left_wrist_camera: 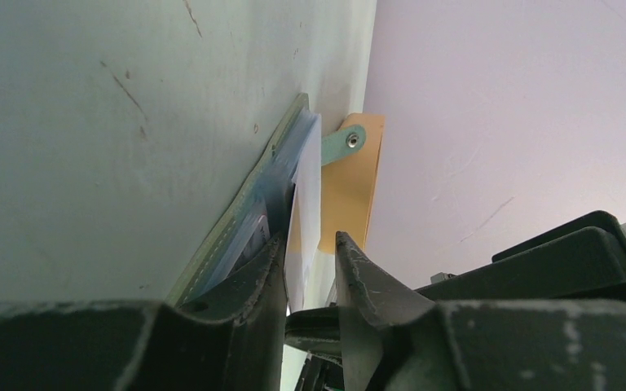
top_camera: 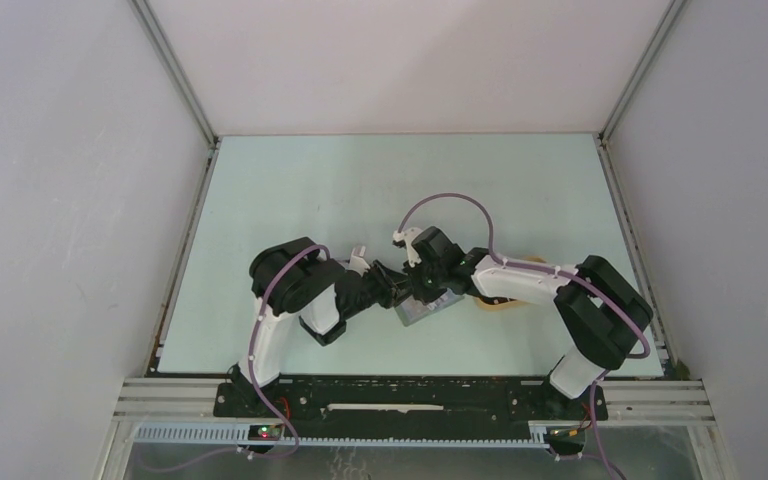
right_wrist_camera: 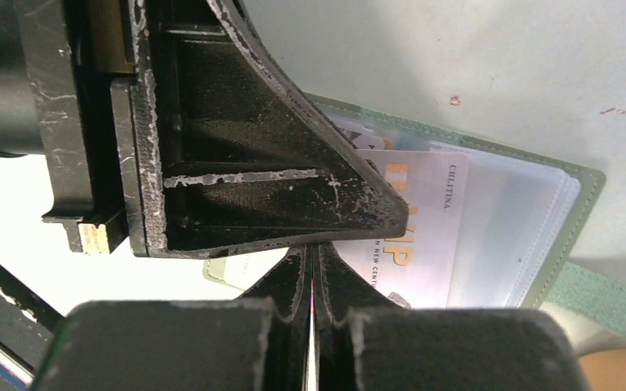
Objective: Put the credit cards into the card holder
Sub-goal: Insert the credit card into the card holder, then turn over the card slot in the card holder.
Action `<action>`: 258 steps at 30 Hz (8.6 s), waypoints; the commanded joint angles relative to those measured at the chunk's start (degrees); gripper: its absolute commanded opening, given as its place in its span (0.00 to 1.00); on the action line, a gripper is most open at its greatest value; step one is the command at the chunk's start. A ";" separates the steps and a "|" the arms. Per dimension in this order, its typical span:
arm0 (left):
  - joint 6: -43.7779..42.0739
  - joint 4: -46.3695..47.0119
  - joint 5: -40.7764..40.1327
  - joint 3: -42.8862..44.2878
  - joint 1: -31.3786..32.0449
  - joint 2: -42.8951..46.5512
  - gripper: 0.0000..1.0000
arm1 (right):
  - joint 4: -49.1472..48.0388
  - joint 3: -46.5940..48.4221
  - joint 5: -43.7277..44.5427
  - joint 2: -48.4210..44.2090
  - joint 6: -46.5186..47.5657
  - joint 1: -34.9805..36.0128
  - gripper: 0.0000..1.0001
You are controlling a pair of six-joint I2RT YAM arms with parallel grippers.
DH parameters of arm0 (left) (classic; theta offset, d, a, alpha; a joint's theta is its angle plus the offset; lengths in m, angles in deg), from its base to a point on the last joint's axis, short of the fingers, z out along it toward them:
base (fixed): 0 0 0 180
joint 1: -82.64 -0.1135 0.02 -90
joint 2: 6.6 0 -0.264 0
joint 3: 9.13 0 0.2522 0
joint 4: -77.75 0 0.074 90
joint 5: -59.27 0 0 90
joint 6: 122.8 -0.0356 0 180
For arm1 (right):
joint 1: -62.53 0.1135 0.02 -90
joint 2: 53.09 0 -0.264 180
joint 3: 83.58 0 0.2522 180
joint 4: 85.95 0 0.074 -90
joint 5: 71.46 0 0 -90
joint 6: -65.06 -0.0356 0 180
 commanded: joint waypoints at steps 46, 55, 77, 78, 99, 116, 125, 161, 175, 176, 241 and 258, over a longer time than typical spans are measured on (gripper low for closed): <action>-1.53 -2.92 -0.44 0.12 -0.41 -2.17 0.33 | -0.44 0.55 -3.51 1.18 -0.84 -5.94 0.00; -1.75 -2.87 -0.28 0.20 -0.51 -2.77 0.33 | 0.91 1.17 4.60 0.85 0.89 -5.17 0.00; -10.75 -4.06 -1.33 -4.61 -0.78 10.10 0.34 | 16.94 6.79 -30.05 -11.59 22.87 -21.45 0.22; -11.84 -4.11 -1.78 -5.48 -0.74 11.61 0.34 | 17.33 6.73 -31.95 -12.42 23.21 -22.72 0.25; -46.00 -65.62 -27.18 -3.46 9.34 61.10 0.50 | 21.31 12.45 -31.42 0.72 21.68 -25.21 0.53; -43.54 -67.74 -39.37 -18.71 10.34 95.49 1.00 | 22.69 14.26 -28.93 8.45 21.02 -25.47 0.55; -40.30 -63.42 -35.74 -22.60 10.36 93.83 1.00 | 22.92 14.47 -27.87 10.36 20.92 -25.38 0.55; -36.53 -45.50 -28.24 -20.93 10.39 68.04 0.95 | 25.52 15.93 -32.83 10.69 20.94 -25.11 0.36; -35.48 -40.51 -25.62 -19.85 10.37 61.64 0.93 | 25.78 15.96 -39.49 11.12 19.55 -26.72 0.33; -35.38 -40.04 -25.43 -19.76 10.36 61.14 0.92 | 25.72 15.86 -40.07 11.12 19.46 -26.89 0.33; -25.53 -10.44 -13.68 -13.76 7.72 28.58 0.64 | 28.05 16.81 -55.34 16.04 18.84 -25.64 0.32; -25.01 -9.03 -13.21 -13.99 7.45 27.60 0.63 | 27.93 16.81 -55.29 15.92 18.00 -26.42 0.39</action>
